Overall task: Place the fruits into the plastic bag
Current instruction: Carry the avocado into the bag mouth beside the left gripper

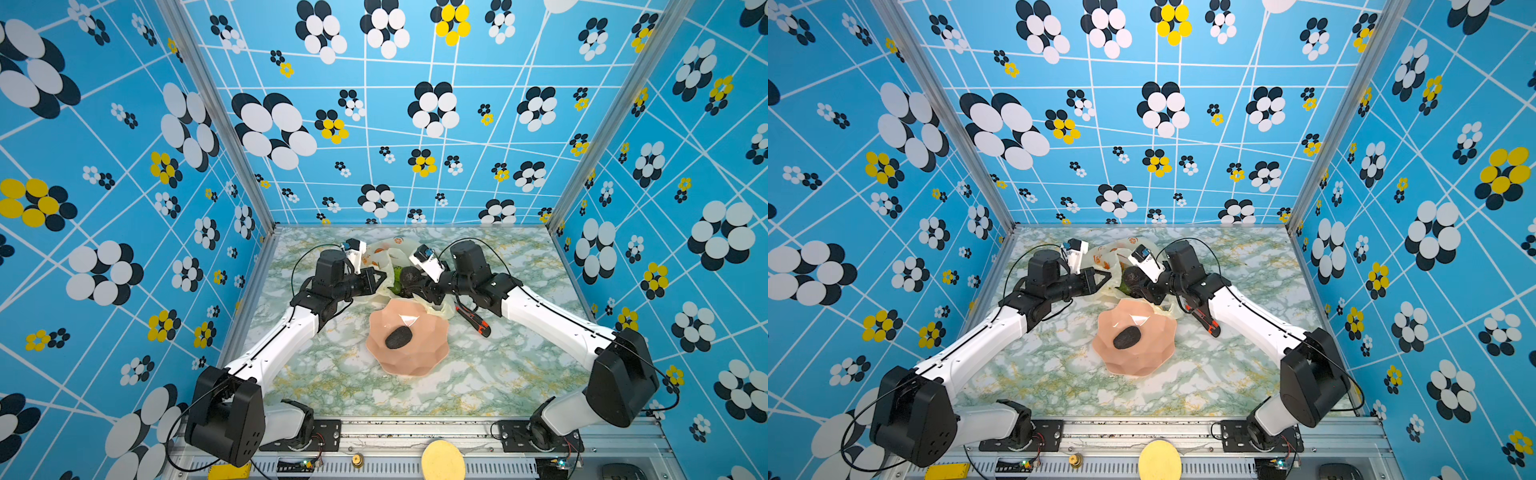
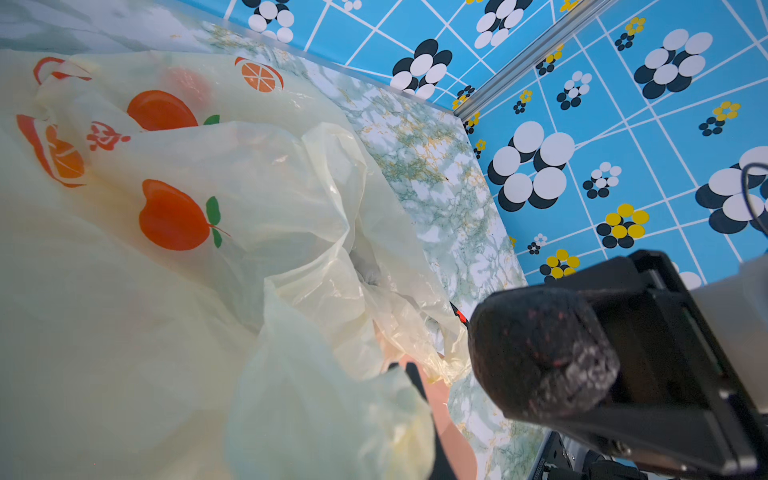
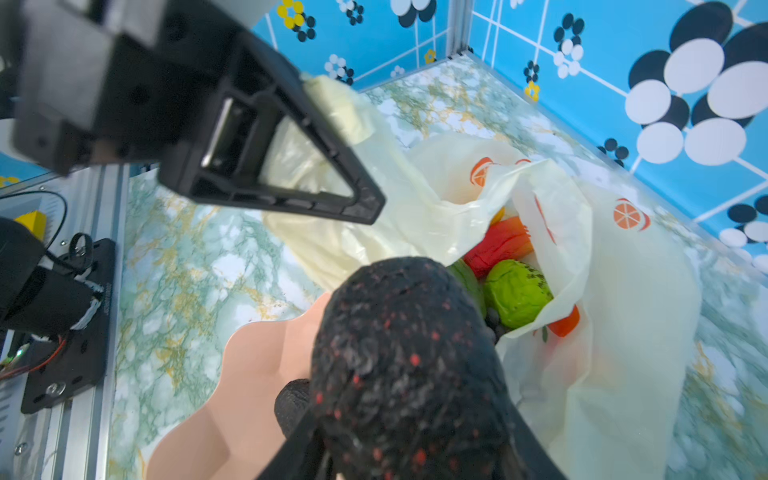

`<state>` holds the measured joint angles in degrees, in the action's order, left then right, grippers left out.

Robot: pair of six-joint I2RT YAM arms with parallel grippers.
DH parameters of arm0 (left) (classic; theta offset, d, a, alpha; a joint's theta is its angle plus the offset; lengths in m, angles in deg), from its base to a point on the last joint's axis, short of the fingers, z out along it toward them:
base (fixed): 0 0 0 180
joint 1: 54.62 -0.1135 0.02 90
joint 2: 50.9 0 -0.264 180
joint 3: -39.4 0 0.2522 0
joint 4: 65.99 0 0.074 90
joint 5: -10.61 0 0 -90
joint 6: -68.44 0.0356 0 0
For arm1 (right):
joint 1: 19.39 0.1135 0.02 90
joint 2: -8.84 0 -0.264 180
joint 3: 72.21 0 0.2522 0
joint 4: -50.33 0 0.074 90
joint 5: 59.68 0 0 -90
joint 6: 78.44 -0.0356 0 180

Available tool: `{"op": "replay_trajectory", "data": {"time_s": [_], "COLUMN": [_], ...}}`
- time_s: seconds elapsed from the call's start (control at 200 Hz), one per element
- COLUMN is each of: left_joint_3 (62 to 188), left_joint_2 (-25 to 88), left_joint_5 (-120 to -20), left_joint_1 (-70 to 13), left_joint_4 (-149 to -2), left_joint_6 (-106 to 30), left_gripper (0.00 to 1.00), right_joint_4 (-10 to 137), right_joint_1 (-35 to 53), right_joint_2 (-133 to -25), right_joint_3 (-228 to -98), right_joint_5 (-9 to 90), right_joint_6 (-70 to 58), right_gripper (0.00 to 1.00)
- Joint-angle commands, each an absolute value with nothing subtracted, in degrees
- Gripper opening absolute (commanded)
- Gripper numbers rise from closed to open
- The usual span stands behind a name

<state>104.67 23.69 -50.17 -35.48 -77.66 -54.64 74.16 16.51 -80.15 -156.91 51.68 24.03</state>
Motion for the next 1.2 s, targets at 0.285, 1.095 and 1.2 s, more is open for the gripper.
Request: {"op": "replay_trajectory", "data": {"time_s": [0.285,1.095,1.2], "left_joint_3": [103.6,104.9,104.8], "left_joint_2": [20.6,21.6,21.5], "left_joint_5": [-50.4,-50.2,-50.3], "left_joint_1": [-34.4,-32.4,-32.4], "left_joint_4": [-75.3,-76.6,-76.6], "left_joint_6": [-53.2,-51.6,-51.7], "left_gripper": [0.0,0.0,0.0], "right_joint_4": [93.4,91.2,88.4], "right_joint_1": [16.3,16.1,15.9], "right_joint_2": [-95.1,-115.4,-114.4], "right_joint_3": [-174.7,-196.4,-194.9], "right_joint_5": [46.3,55.1,54.2], "right_joint_6": [14.3,0.6,-0.6], "right_gripper": [0.21,0.45,0.82]}}
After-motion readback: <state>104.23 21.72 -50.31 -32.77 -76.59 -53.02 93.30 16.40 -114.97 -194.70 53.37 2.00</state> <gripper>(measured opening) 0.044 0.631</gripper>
